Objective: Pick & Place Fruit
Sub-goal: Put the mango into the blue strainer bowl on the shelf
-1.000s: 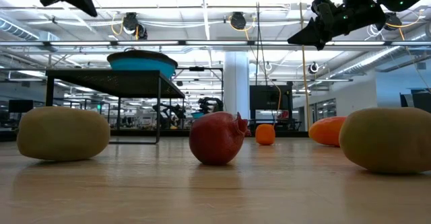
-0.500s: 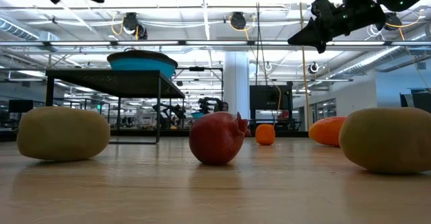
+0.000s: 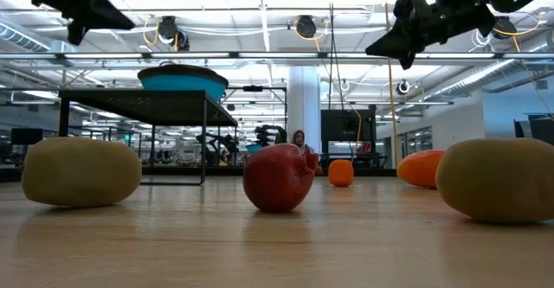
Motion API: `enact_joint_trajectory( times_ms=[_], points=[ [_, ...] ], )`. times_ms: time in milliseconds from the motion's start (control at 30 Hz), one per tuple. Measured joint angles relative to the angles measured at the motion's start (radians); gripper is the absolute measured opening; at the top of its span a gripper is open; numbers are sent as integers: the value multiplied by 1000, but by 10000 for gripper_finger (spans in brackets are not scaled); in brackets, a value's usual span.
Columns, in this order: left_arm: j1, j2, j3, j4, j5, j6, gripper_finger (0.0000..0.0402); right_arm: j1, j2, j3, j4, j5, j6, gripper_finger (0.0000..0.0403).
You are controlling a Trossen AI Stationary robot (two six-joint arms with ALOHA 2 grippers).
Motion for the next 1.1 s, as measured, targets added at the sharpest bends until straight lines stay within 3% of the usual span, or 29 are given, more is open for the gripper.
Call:
enact_joint_trajectory(
  times_ms=[267, 500, 867, 1100],
  points=[
    [-1, -213, -99, -9, -55, -9, 2, 157, 0, 13, -25, 122, 6, 0],
    [-1, -345, -154, -92, -76, -9, 2, 314, 0, 162, -325, 306, -32, 0],
    [0, -343, -158, -109, -100, 8, 2, 559, 101, 447, -783, 508, -43, 3],
    [0, -343, -158, -109, -99, 8, 16, 682, 224, 543, -932, 563, -120, 63]
  ],
)
